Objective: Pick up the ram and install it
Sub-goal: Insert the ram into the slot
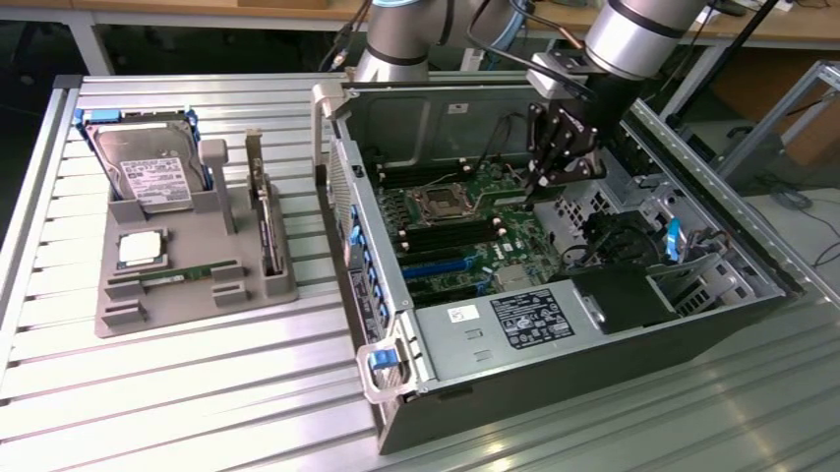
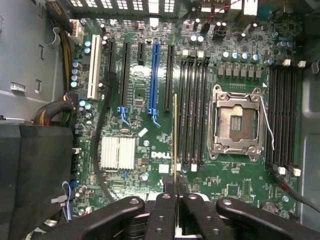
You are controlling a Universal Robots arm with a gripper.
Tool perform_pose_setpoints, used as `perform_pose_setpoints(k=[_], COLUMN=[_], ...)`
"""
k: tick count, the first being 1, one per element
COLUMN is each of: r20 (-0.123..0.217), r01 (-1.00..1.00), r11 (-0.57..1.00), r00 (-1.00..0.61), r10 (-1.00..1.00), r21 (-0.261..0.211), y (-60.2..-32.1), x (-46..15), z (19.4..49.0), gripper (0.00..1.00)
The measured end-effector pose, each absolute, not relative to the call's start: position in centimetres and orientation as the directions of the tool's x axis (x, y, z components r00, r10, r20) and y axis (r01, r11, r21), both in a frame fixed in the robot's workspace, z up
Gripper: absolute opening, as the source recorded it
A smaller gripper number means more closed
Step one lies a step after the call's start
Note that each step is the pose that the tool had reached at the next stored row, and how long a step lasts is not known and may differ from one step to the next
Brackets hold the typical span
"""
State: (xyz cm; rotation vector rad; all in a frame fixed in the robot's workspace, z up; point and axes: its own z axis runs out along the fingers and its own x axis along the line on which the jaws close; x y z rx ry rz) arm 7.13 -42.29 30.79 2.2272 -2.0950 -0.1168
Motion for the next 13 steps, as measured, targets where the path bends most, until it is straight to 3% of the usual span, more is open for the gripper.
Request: perform_pose_setpoints(k=[13], r20=[0.0], r01=[-0.992], r11=[-0.061], r00=[0.061], r10=[-0.998], r21=[0.112], y=[-42.29], x=[7.13], z=[30.11], gripper=[0.12])
